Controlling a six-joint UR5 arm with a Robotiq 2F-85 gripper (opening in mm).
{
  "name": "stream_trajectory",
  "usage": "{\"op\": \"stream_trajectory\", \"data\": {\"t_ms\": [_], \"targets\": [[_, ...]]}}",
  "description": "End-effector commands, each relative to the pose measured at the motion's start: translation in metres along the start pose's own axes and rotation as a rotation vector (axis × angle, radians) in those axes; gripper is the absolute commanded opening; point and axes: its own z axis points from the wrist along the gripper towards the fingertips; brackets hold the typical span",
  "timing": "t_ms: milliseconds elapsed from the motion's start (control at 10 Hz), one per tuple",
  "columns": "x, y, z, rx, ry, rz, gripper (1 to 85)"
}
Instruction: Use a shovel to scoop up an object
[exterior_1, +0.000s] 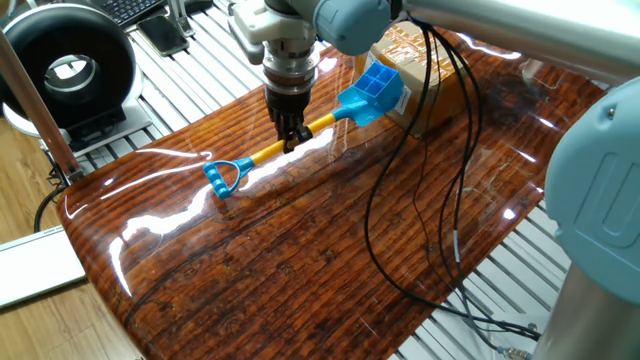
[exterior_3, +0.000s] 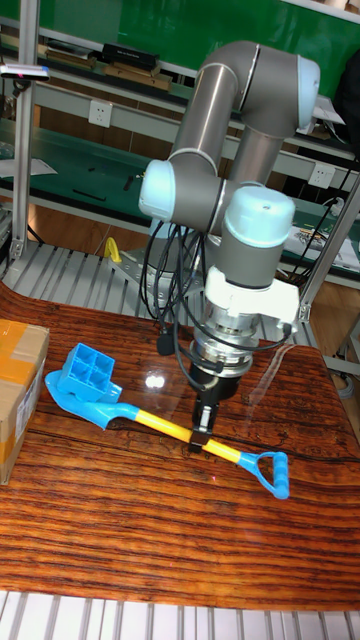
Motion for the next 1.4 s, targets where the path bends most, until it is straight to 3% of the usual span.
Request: {"op": "stream_trajectory", "data": {"t_ms": [0,200,300,400,900,1300], "targets": [[-0.036,0.002,-0.011,0.002,-0.017,0.042,1.3],[-0.06,0.004,-0.013,0.013,0.008,0.07,1.3],[-0.062,0.004,-0.017,0.011,0.029,0.072,1.3],[-0.053,0.001,-0.019,0.019,0.045,0.051,1.3],[-0.053,0.004,-0.018,0.003,0.033,0.015,1.3],[-0.068,0.0,-0.013,0.015,0.008,0.026,1.3]]}}
